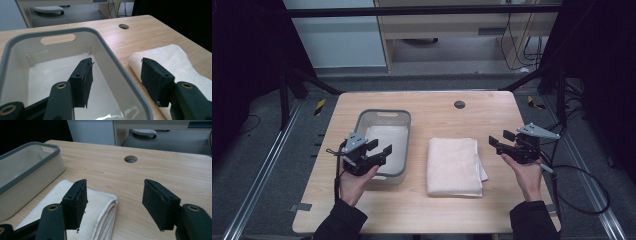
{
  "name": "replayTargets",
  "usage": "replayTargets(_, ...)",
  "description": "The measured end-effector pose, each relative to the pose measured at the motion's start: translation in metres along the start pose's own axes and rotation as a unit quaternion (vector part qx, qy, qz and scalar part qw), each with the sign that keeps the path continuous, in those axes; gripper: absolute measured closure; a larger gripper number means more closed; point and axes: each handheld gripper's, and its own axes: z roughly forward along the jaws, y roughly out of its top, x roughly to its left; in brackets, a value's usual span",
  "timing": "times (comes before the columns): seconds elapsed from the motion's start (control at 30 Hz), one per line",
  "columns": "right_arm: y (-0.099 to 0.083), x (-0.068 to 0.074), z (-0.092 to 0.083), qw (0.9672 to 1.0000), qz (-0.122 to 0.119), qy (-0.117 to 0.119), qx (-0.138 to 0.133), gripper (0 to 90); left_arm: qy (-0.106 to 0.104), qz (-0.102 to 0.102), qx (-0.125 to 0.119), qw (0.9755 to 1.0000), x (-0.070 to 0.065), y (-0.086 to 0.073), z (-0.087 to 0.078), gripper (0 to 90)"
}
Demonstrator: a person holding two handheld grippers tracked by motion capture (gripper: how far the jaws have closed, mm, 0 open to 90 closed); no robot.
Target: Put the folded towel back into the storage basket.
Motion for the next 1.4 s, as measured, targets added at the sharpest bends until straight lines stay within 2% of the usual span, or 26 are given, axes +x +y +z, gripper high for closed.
replayTargets(0.47,0.000,0.002,0.018,0.9998,-0.001,0.011,0.015,31.8,-0.032,0.022,0.019,0.9991,-0.046,-0.002,0.033,43.4)
replayTargets(0.5,0.000,0.002,0.018,0.9998,-0.001,0.011,0.015,31.8,-0.032,0.022,0.019,0.9991,-0.046,-0.002,0.033,43.4)
replayTargets(0.73,-0.004,0.003,0.026,0.9997,-0.002,0.011,0.022,29.4,-0.049,0.037,0.037,0.9974,-0.070,-0.007,0.050,43.5)
replayTargets(0.97,-0.009,0.001,0.034,0.9996,0.015,0.011,0.020,27.9,-0.050,0.046,0.046,0.9966,-0.083,-0.013,0.059,43.7)
replayTargets(1.3,-0.015,0.001,0.041,0.9995,0.007,0.012,0.028,27.3,-0.043,0.065,0.064,0.9949,-0.100,-0.026,0.072,43.5)
replayTargets(1.4,-0.018,0.002,0.046,0.9992,0.000,0.010,0.038,26.9,-0.043,0.068,0.070,0.9944,-0.104,-0.031,0.076,43.1)
